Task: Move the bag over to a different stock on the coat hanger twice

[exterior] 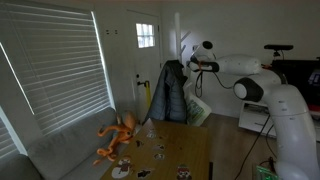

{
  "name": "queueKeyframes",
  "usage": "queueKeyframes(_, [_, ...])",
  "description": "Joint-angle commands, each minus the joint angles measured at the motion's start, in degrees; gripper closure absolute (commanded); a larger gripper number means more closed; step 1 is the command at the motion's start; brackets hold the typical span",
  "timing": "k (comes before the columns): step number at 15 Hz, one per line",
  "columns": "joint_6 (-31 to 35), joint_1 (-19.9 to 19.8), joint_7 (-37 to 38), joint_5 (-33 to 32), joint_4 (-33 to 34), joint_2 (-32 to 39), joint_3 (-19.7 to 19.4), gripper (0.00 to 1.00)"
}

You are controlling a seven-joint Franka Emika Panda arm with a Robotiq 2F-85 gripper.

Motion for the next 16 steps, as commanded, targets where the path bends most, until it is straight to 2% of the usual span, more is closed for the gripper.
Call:
queueKeyframes(1, [-1.42, -2.25, -4.18, 2.07, 6.42, 3.87, 3.41, 0.99])
queueKeyframes(9, [-4.30, -3.70, -12.03, 3.25, 8.78, 5.16, 9.32, 0.99])
queueKeyframes(16, [-9.25, -5.42, -17.46, 2.69, 9.32, 3.80, 10.41, 0.99])
